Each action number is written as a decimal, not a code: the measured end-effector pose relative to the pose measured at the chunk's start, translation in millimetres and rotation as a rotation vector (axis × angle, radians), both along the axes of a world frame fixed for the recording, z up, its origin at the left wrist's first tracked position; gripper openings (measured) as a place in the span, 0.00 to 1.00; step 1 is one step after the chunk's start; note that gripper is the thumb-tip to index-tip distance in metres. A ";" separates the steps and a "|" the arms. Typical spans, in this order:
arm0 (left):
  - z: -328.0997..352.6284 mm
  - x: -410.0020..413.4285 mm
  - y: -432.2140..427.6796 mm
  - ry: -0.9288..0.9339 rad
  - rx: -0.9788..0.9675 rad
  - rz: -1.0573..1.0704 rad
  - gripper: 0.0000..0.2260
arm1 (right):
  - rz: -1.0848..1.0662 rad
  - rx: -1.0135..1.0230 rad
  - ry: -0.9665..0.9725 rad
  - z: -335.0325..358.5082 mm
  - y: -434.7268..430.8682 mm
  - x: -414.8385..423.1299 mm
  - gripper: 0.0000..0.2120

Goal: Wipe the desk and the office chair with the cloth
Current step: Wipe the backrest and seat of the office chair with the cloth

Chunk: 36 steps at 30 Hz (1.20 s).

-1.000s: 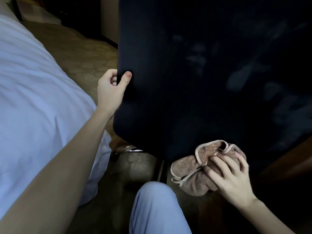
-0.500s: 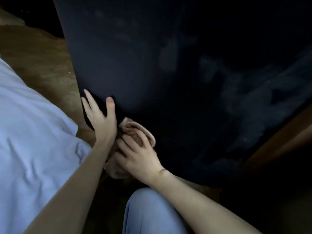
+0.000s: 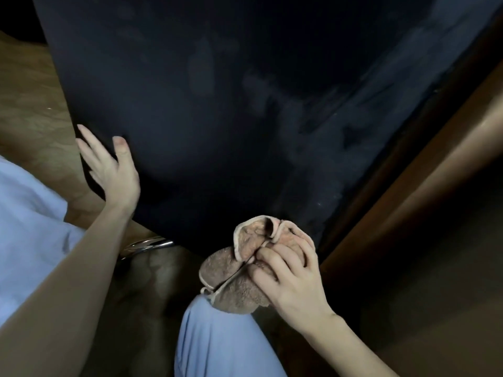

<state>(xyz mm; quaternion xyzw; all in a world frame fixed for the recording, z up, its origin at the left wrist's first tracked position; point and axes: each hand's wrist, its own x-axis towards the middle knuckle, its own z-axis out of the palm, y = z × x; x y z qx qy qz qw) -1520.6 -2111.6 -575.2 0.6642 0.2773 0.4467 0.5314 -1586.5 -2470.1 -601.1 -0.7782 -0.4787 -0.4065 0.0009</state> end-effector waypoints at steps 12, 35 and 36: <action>6.4 4.3 -19.0 0.024 -0.033 0.018 0.31 | -0.053 0.216 -0.315 115.3 -56.5 33.4 0.07; 26.3 13.1 -53.8 -0.055 -0.130 0.194 0.36 | -0.055 0.581 -0.344 117.6 14.3 46.7 0.07; 31.4 12.0 -58.4 -0.054 -0.138 0.195 0.36 | -0.052 0.497 -0.323 88.1 9.8 42.8 0.06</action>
